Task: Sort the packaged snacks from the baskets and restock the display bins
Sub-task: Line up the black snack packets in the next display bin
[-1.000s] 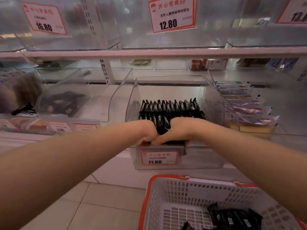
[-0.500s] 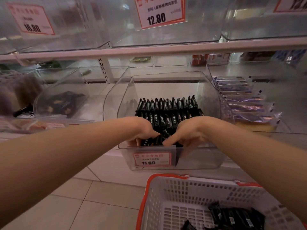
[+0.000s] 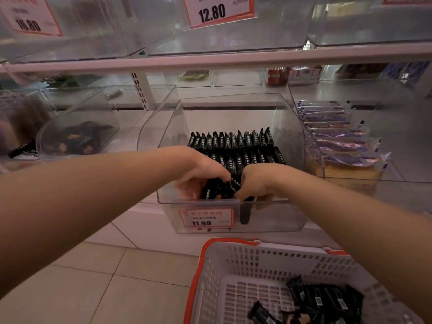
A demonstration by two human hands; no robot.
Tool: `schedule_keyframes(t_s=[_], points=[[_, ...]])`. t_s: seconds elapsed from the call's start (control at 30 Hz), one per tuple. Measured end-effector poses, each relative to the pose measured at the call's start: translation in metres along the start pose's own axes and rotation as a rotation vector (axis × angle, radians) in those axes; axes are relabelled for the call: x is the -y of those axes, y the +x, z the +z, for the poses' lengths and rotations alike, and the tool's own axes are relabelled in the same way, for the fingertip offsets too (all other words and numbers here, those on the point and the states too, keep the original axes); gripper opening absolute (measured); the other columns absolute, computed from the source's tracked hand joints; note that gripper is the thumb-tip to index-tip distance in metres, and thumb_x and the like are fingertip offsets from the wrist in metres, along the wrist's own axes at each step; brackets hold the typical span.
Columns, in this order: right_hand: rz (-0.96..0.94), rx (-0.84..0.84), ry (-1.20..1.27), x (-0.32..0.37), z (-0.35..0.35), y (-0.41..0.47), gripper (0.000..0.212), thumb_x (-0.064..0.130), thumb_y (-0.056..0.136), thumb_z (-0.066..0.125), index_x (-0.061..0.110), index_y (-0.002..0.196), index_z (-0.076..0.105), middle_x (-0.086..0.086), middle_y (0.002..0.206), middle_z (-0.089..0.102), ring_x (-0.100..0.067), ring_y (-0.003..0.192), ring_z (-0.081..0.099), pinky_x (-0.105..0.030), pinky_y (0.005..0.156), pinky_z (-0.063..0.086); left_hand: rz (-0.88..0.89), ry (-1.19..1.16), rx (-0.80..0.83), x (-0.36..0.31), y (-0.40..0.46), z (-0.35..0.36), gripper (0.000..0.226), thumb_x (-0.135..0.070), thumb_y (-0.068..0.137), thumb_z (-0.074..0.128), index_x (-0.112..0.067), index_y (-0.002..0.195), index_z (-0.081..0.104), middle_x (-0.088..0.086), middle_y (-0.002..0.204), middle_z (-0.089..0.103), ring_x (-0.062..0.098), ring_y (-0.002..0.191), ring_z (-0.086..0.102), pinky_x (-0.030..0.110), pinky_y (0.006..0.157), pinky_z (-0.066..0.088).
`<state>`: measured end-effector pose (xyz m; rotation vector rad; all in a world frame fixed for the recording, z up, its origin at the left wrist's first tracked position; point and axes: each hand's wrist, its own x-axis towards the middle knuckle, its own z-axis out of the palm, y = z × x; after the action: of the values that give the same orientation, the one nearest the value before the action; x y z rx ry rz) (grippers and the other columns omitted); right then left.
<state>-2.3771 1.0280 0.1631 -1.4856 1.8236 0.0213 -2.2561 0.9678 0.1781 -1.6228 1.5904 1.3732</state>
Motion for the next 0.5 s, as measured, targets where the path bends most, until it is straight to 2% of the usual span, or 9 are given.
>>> schedule_keyframes(t_s=[0.1,0.17,0.23,0.3,0.33,0.4,0.5], points=[[-0.032,-0.045,-0.105,-0.006,0.001,0.001,0.039,0.046,0.081,0.066,0.01,0.09,0.056,-0.001,0.071,0.053,-0.016,0.061,0.051,-0.028,0.058,0.045,-0.027,0.034,0.034,-0.002,-0.002,-0.006,0.03,-0.024,0.088,0.041,-0.002,0.099,0.058,0.019,0.074,0.071,0.032,0.066,0.069,0.041,0.061,0.059],[-0.052,-0.067,-0.052,-0.009,0.001,0.003,0.046,0.053,0.079,0.064,0.011,0.097,0.057,0.0,0.075,0.053,-0.015,0.065,0.051,-0.026,0.058,0.043,-0.054,0.074,0.01,-0.002,-0.002,-0.01,0.036,-0.019,0.083,0.042,0.002,0.109,0.056,0.024,0.083,0.069,0.034,0.072,0.067,0.04,0.062,0.059],[-0.074,-0.053,-0.014,-0.01,0.001,0.004,0.046,0.054,0.078,0.064,0.01,0.09,0.057,0.0,0.076,0.054,-0.016,0.065,0.052,-0.026,0.058,0.043,-0.084,0.127,0.001,-0.006,-0.002,-0.013,0.041,-0.02,0.083,0.043,0.002,0.117,0.054,0.024,0.089,0.067,0.031,0.073,0.067,0.031,0.055,0.059],[-0.099,-0.03,-0.059,-0.009,0.002,0.005,0.04,0.053,0.078,0.064,0.014,0.077,0.054,0.0,0.072,0.054,-0.014,0.062,0.051,-0.026,0.055,0.042,-0.128,0.206,-0.009,-0.013,-0.003,-0.012,0.036,-0.034,0.089,0.046,-0.005,0.104,0.062,0.016,0.077,0.07,0.022,0.062,0.068,0.02,0.043,0.052],[-0.112,-0.027,-0.083,-0.008,0.002,0.005,0.038,0.052,0.078,0.064,0.016,0.075,0.052,0.0,0.072,0.054,-0.014,0.062,0.051,-0.026,0.055,0.042,-0.147,0.26,-0.019,-0.017,-0.004,-0.009,0.042,-0.045,0.09,0.044,-0.008,0.097,0.063,0.013,0.071,0.071,0.02,0.059,0.068,0.017,0.04,0.048],[-0.136,-0.03,-0.099,-0.006,0.004,0.006,0.034,0.046,0.079,0.066,0.016,0.073,0.053,0.0,0.071,0.055,-0.014,0.062,0.052,-0.025,0.054,0.042,-0.157,0.362,-0.026,-0.022,-0.005,-0.001,0.05,-0.057,0.088,0.042,-0.012,0.099,0.061,0.01,0.065,0.071,0.018,0.057,0.069,0.017,0.041,0.049],[-0.147,-0.04,-0.119,-0.004,0.005,0.005,0.03,0.039,0.078,0.069,0.013,0.071,0.054,0.0,0.067,0.053,-0.013,0.058,0.049,-0.024,0.049,0.039,-0.105,0.395,-0.02,-0.022,-0.004,0.008,0.037,-0.04,0.09,0.053,-0.01,0.111,0.054,0.015,0.064,0.069,0.021,0.06,0.07,0.026,0.05,0.057]])
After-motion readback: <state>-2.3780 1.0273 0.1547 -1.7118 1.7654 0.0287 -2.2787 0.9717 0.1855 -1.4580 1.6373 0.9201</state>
